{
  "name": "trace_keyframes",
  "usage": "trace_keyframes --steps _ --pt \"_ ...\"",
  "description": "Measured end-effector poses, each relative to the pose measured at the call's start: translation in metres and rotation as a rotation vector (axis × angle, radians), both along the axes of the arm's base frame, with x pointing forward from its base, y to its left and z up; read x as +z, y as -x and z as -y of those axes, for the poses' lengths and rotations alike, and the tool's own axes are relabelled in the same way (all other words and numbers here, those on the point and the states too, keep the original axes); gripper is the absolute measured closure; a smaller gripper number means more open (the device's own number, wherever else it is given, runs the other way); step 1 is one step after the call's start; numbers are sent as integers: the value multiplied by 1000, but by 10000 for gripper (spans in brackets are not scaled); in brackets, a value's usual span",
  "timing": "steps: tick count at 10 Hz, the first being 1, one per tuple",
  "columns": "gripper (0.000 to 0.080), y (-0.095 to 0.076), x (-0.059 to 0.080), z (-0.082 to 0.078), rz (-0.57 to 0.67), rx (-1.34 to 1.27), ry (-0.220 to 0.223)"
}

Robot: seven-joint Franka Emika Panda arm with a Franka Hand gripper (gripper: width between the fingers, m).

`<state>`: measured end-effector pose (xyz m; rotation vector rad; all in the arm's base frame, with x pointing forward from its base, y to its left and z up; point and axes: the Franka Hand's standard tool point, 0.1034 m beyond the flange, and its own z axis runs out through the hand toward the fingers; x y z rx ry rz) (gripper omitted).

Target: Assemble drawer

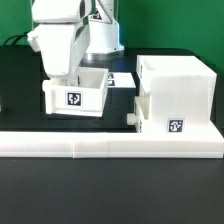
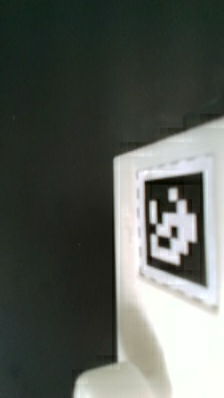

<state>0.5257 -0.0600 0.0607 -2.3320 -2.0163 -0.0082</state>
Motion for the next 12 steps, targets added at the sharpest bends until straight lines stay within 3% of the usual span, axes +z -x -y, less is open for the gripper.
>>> trace_keyframes --steps 2,5,8,12 --pt "757 -3 0 -4 -9 7 -3" --pt "757 -26 9 -17 13 16 -13" --pt "757 -23 5 -17 24 14 -13" --pt "757 -19 1 -37 8 79 -11"
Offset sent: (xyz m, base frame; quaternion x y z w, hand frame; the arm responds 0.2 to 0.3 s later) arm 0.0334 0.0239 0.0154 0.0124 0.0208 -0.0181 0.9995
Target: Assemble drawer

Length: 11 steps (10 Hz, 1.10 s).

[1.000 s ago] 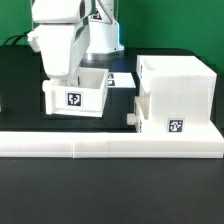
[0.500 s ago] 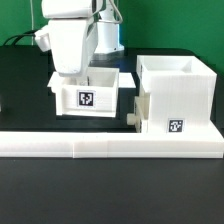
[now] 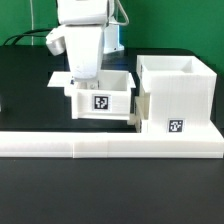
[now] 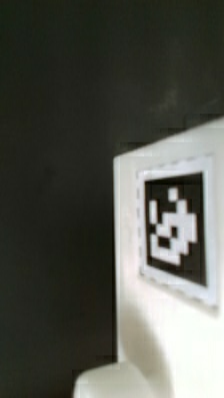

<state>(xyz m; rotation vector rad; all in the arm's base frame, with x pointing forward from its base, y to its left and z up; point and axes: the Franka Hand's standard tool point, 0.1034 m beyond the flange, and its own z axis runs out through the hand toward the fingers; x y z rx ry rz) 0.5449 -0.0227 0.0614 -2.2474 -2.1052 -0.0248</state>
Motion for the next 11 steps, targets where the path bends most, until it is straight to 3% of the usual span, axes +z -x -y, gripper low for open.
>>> trace_keyframes --steps 4,7,11 --pt "757 -3 0 0 25 29 -3" --pt "757 -2 -2 -11 20 29 -5" --pt "757 0 -5 -13 19 25 -8"
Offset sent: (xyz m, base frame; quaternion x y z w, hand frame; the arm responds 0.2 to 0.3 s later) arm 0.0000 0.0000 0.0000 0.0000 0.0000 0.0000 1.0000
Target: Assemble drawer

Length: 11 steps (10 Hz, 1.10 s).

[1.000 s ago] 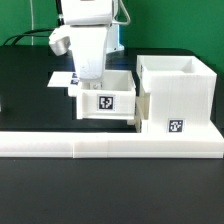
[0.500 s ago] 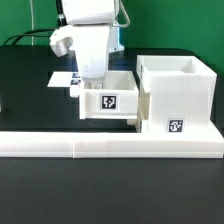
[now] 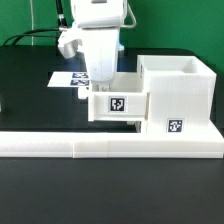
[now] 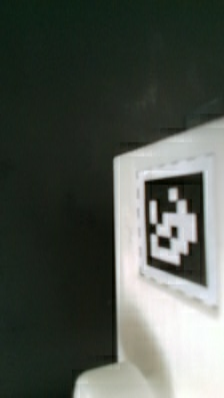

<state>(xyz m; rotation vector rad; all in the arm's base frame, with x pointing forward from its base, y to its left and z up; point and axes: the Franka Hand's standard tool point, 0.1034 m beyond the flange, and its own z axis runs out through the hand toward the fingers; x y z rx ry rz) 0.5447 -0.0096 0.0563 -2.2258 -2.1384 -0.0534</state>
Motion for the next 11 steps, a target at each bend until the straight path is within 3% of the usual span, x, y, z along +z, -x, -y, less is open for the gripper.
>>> trace_keyframes --steps 9,11 --pt "757 0 -1 -8 -1 6 1" --pt "755 0 -1 -10 -3 31 19"
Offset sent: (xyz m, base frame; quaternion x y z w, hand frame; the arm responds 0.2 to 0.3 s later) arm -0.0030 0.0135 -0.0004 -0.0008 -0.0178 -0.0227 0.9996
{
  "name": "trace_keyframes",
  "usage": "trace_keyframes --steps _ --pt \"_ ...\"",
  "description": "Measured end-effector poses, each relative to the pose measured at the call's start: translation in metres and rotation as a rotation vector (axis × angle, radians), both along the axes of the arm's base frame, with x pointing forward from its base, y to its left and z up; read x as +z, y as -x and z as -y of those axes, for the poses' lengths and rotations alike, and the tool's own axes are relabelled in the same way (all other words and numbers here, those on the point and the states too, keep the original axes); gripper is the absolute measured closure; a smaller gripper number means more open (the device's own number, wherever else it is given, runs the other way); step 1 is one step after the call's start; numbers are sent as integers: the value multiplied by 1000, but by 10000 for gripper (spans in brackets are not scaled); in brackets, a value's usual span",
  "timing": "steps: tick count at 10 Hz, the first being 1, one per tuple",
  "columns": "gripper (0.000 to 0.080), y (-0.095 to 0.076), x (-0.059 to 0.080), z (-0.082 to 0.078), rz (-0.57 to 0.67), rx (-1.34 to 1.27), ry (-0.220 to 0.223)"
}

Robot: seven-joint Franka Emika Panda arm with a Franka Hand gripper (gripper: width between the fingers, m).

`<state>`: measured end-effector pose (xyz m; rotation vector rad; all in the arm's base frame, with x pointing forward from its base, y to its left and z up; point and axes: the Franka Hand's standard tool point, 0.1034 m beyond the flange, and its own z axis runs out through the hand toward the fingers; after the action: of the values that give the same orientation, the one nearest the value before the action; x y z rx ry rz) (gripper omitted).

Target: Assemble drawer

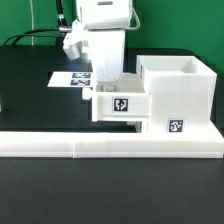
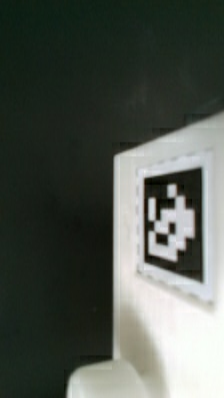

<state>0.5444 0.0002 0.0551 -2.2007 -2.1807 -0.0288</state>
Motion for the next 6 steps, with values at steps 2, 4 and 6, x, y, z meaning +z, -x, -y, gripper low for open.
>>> trace_keyframes --steps 2,4,6 --pt "755 0 0 4 1 -7 1" --pt "755 0 0 4 1 -8 1" --pt "755 0 0 -1 2 15 9"
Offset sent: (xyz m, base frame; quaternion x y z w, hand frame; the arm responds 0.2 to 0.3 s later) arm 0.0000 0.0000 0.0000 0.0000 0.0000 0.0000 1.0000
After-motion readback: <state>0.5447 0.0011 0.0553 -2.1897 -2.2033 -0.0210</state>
